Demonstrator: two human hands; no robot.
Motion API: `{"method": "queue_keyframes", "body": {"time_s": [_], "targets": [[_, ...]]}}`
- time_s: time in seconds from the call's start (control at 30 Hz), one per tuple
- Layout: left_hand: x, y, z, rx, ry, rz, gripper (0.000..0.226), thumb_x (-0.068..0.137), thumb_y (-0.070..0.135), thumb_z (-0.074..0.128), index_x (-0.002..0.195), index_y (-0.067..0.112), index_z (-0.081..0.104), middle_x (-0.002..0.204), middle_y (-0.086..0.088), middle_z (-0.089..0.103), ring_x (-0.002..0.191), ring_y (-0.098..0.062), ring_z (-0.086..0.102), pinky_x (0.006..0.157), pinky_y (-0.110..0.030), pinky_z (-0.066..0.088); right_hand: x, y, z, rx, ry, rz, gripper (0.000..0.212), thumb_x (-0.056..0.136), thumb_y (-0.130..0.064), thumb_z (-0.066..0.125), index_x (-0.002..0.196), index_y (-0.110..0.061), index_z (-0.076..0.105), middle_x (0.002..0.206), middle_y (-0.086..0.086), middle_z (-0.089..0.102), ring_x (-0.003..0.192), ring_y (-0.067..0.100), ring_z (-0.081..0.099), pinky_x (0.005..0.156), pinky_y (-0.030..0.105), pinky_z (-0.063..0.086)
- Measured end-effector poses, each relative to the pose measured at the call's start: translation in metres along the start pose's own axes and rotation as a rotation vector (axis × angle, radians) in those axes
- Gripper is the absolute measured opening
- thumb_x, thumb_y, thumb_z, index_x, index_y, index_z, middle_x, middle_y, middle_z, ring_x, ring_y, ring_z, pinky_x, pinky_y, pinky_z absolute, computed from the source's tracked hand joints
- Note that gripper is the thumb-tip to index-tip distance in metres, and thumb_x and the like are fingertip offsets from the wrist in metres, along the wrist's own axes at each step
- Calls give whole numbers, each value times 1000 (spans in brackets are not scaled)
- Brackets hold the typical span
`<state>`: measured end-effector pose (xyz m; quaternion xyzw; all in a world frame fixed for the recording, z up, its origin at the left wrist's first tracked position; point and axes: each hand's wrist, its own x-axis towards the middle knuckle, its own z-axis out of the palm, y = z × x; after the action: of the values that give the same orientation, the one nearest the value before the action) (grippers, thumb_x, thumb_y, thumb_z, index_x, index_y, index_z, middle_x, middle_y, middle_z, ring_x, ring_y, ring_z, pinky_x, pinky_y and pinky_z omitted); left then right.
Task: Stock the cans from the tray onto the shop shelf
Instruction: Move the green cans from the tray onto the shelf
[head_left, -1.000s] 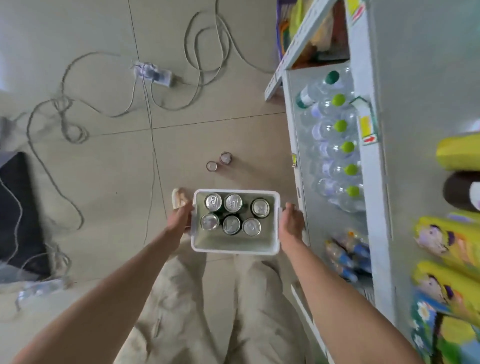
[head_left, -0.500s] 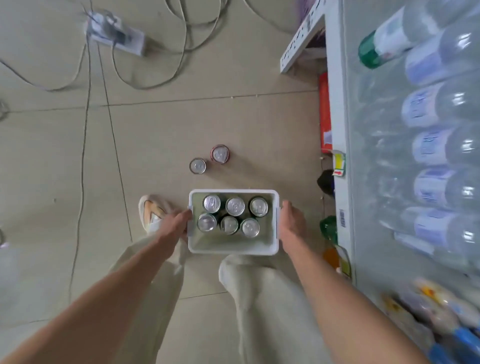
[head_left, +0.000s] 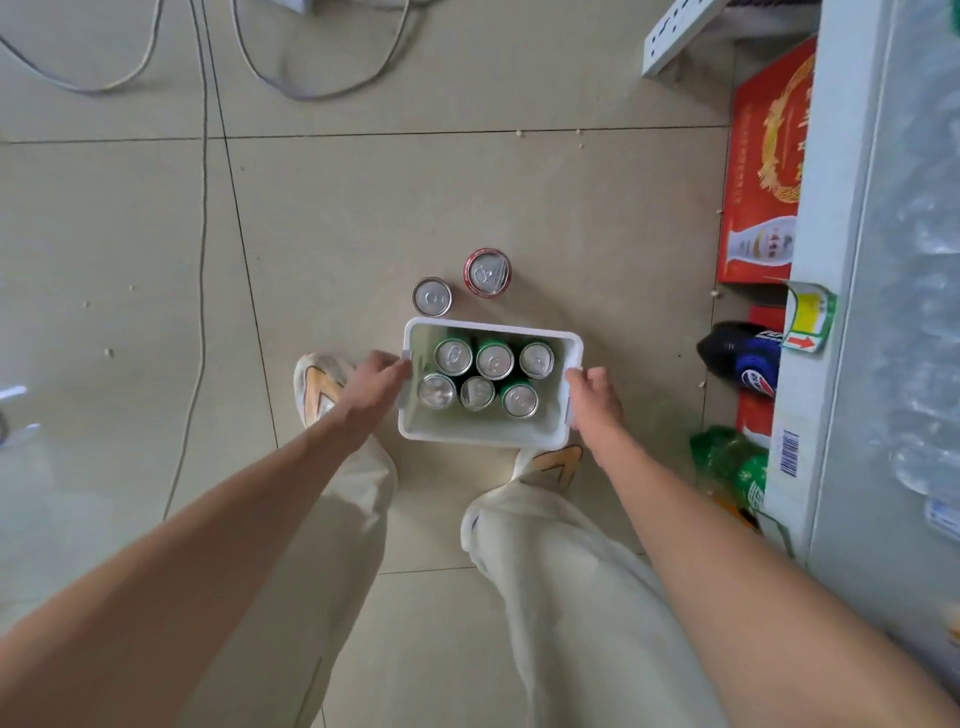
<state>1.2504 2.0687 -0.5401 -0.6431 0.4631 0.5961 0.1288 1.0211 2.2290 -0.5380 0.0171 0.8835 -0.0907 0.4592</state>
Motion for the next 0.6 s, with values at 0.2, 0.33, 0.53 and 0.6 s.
{"method": "queue_keyframes", "body": {"time_s": [0.2,0.33,0.53,0.6], "targets": [[-45,9,23,872,257,414,34,84,29,60,113,15,52,110,-5,56,97,-28,57,63,-37,45,-51,6,14,-474,222,-403,30,89,-30,56,113,-13,49,106,10,62,92,35,64,66,38,48],[-42,9,47,1253,97,499,50,86,24,59,131,12,44,123,-7,52,109,-26,54,79,-37,52,-44,6,32,-738,-59,-351,65,85,-47,63,134,-16,34,117,12,59,102,35,66,75,38,46],[-12,10,71,1112,224,344,28,91,18,55,116,16,44,103,-7,63,100,-26,61,62,-38,50,-20,-2,61,-769,11,-333,86,77,-56,74,137,-10,34,116,13,66,107,32,66,76,37,48],[-8,6,73,1183,224,368,26,93,16,52,117,16,43,102,-6,64,95,-25,64,63,-36,49,-18,-1,68,-766,84,-346,81,76,-55,74,134,-11,37,110,11,69,100,32,69,71,36,47]]}}
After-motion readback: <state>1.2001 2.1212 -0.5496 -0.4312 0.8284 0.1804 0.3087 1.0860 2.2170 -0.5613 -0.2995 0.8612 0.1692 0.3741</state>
